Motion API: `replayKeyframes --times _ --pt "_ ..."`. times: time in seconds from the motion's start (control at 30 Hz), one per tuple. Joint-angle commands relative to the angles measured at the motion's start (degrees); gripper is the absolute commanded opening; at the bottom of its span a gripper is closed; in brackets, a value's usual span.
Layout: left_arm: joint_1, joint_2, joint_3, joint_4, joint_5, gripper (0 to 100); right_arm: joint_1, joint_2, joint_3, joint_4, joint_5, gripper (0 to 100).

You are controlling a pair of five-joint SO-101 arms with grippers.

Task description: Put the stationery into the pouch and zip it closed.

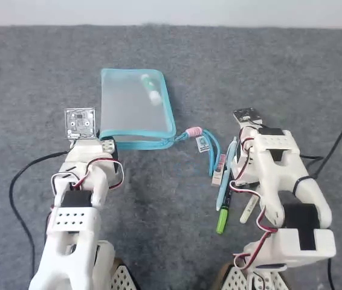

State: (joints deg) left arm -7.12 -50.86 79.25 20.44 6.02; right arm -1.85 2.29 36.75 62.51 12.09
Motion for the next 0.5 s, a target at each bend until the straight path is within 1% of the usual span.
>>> replayKeyframes --times 0.0,0.13,0.27,0.37,0.47 --pt "0.44 -0.44 -2.86 0.09 -0.53 1 0.84 -4.18 -1.76 0.92 -0.70 12.5" --pt "0.44 -0.44 -2.95 0.00 -0.53 1 2.33 -17.27 0.53 3.38 -0.88 12.5" --pt "0.44 -0.44 -2.95 0.00 -0.53 1 2.42 -29.49 6.15 3.21 -0.88 12.8" --pt "0.44 -0.44 -2.86 0.00 -0.53 1 2.86 -32.92 9.14 3.03 -0.53 12.9" --pt "0.44 -0.44 -2.86 0.00 -0.53 1 5.41 -30.46 9.67 2.95 -0.26 13.0"
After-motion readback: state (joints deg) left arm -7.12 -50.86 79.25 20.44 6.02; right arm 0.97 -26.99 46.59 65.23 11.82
